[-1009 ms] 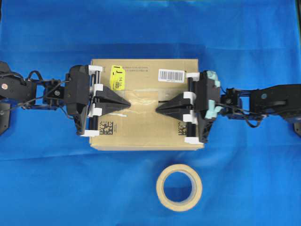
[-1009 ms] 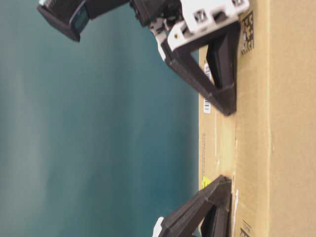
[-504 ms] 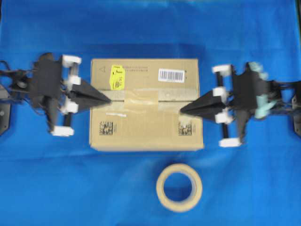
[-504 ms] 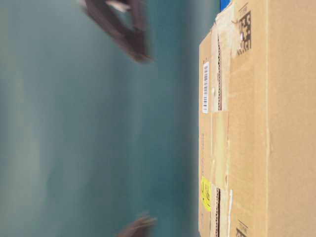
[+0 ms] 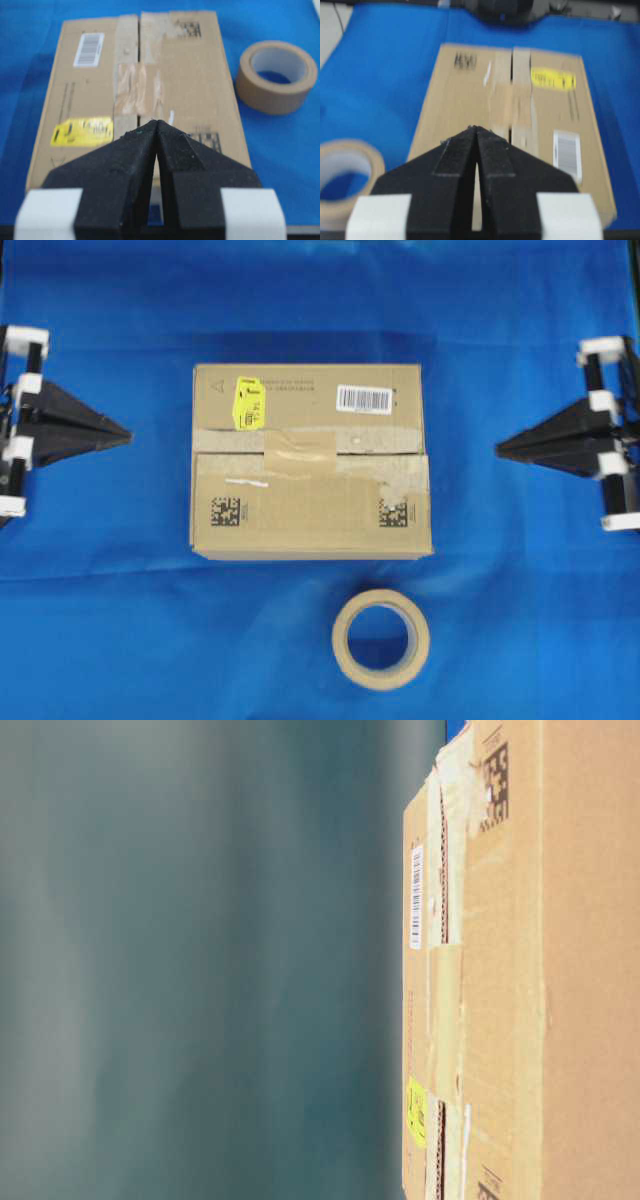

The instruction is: Apply tape along the seams of the closed cardboard box to seal it securely.

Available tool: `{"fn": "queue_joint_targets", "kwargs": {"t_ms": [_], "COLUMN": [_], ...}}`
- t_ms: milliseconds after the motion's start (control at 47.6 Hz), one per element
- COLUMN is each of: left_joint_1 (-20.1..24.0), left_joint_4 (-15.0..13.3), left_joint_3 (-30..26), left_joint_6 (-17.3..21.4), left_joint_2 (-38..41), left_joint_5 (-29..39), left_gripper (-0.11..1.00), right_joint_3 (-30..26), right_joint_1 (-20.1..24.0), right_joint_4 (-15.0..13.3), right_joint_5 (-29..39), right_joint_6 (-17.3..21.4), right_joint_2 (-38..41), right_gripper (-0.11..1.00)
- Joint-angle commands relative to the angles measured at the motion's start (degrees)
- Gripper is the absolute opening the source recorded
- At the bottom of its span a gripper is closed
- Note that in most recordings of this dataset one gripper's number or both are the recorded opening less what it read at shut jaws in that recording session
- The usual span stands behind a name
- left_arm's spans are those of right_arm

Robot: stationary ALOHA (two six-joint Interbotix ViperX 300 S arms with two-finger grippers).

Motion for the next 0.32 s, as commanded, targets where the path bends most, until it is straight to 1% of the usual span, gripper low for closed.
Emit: {"fn": "queue_joint_targets", "kwargs": {"t_ms": [0,294], "left_joint_1": [0.18,0.09], "left_joint_4": [0.26,0.18], "left_joint_3": [1.32,8.79], "left_joint_6": [0.0,-0.26], "left_joint_2": [-2.02,-8.09], "left_joint_5": [0.18,0.26], "left_gripper": [0.01,0.01], "right_joint_3": [1.05,9.84], "right_joint_1": [-0.7,-3.6], "right_joint_4": [-0.35,-0.26], "right_joint_5": [1.58,1.58], "right_joint_6": [-0.09,0.35], "right_joint_2": [-2.37,-7.38], "right_gripper": [0.0,0.0]}}
